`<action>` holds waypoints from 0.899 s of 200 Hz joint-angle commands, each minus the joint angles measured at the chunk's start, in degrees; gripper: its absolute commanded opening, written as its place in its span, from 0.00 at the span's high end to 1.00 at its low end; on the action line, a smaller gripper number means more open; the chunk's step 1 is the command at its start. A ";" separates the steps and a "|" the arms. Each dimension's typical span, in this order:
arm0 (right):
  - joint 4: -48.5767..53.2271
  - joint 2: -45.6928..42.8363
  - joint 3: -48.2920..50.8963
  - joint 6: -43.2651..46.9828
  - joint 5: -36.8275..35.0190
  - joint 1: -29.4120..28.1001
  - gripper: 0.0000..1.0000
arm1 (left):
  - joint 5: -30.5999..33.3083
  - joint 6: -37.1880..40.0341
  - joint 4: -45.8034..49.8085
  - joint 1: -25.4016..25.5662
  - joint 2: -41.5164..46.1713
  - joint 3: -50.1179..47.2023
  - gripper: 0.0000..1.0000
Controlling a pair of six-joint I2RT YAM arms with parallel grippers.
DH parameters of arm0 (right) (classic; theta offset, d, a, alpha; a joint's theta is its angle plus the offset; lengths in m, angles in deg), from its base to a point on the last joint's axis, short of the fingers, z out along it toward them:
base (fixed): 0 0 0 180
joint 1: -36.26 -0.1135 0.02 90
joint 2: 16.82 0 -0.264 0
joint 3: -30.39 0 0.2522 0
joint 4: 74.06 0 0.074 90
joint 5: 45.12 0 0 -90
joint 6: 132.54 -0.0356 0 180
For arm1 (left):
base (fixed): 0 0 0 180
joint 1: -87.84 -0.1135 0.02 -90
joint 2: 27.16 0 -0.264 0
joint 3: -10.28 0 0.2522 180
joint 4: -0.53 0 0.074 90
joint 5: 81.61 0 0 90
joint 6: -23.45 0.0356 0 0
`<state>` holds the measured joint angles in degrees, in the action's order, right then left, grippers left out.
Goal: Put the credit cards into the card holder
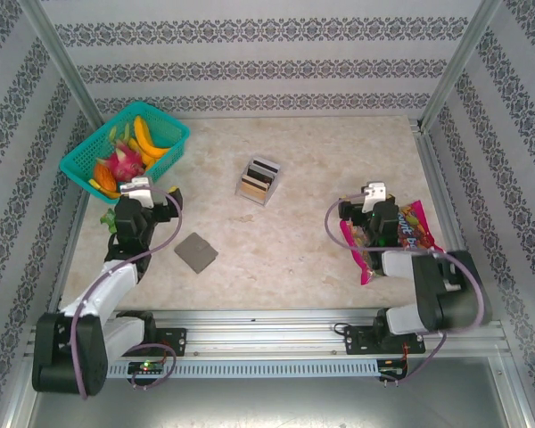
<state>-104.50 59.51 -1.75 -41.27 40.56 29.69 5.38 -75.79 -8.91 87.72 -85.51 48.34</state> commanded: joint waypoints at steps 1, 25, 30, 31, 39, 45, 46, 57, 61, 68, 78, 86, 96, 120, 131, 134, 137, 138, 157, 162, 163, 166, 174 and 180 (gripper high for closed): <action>25.23 -14.70 -7.38 -3.07 -5.88 -3.24 0.02 | -6.47 -10.99 18.39 -0.66 4.00 4.29 0.00; 54.83 -22.60 -20.02 -19.72 -3.53 -2.53 0.02 | -7.84 -23.38 27.05 -0.71 5.92 6.03 0.00; 58.37 -23.51 -21.96 -23.00 -0.69 -2.38 0.02 | -10.06 -24.02 27.21 -0.70 5.74 6.17 0.00; 58.85 -23.69 -22.23 -23.52 0.23 -2.34 0.02 | -10.47 -24.22 27.18 -0.68 5.59 6.19 0.00; 58.31 -24.81 -22.70 -24.46 11.53 -1.50 0.02 | -14.45 -26.63 26.78 -0.68 4.34 6.46 0.00; 53.97 -25.22 -21.59 -25.49 21.84 -1.23 0.02 | -17.95 -28.39 26.25 -0.61 2.85 6.76 0.00; 53.09 -25.24 -21.29 -25.82 23.41 -1.24 0.02 | -18.59 -28.60 26.31 -0.59 2.56 6.79 0.00; 44.47 -23.91 -19.53 -30.35 35.44 -2.67 0.05 | -22.13 -30.36 29.45 -0.51 -0.11 8.17 0.05; 43.32 -23.01 -19.70 -32.34 36.24 -3.98 0.07 | -22.09 -30.86 31.42 -0.41 -0.89 8.69 0.06; 43.91 -21.02 -21.35 -33.59 35.47 -7.07 0.09 | -21.13 -31.61 34.22 -0.41 -2.24 9.11 0.08; 47.36 -17.63 -25.23 -31.44 32.82 -12.75 0.13 | -18.86 -33.62 38.10 -0.33 -3.42 8.90 0.11; 50.55 -14.33 -28.56 -28.49 30.18 -17.43 0.17 | -17.93 -34.99 39.62 -0.36 -4.02 8.15 0.14; 53.40 -9.15 -32.12 -26.65 26.24 -22.31 0.22 | -17.78 -36.47 40.71 -0.36 -4.37 6.87 0.16; 56.35 2.92 -40.15 -28.84 22.92 -27.95 0.42 | -17.82 -37.39 43.90 -0.07 -3.73 5.37 0.20; 55.21 6.89 -41.73 -30.21 23.79 -29.20 0.46 | -18.32 -36.98 44.49 0.02 -3.10 4.80 0.21; 54.81 7.80 -41.99 -30.42 24.02 -29.55 0.46 | -18.52 -36.76 44.78 0.10 -2.88 4.76 0.22; 54.48 8.37 -42.35 -30.78 24.04 -29.87 0.46 | -18.63 -36.59 45.25 0.08 -2.77 4.75 0.23; 54.44 8.73 -42.44 -30.93 24.07 -29.93 0.46 | -18.62 -36.57 45.47 0.10 -2.75 4.73 0.23; 53.24 13.92 -45.37 -32.12 26.11 -32.00 0.48 | -17.58 -35.71 50.13 0.38 -1.07 4.68 0.23; 53.71 15.16 -46.42 -31.98 26.15 -32.53 0.49 | -17.13 -35.65 50.76 0.40 -0.48 4.26 0.23; 53.83 15.38 -46.63 -31.97 26.00 -32.58 0.49 | -17.04 -35.62 50.82 0.44 -0.38 4.13 0.23; 54.24 16.05 -47.20 -31.88 25.64 -32.97 0.49 | -16.99 -35.57 50.88 0.47 0.02 3.77 0.23; 54.78 17.78 -48.33 -31.71 25.21 -33.57 0.50 | -17.38 -35.48 50.12 0.41 0.97 2.65 0.23; 54.70 18.90 -48.88 -31.98 25.42 -33.93 0.50 | -18.12 -35.75 48.92 0.47 1.45 1.81 0.24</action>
<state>-51.17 74.94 -46.44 -71.80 65.39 -2.35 -12.17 -110.80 36.67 87.83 -86.73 52.75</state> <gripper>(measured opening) 0.506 0.768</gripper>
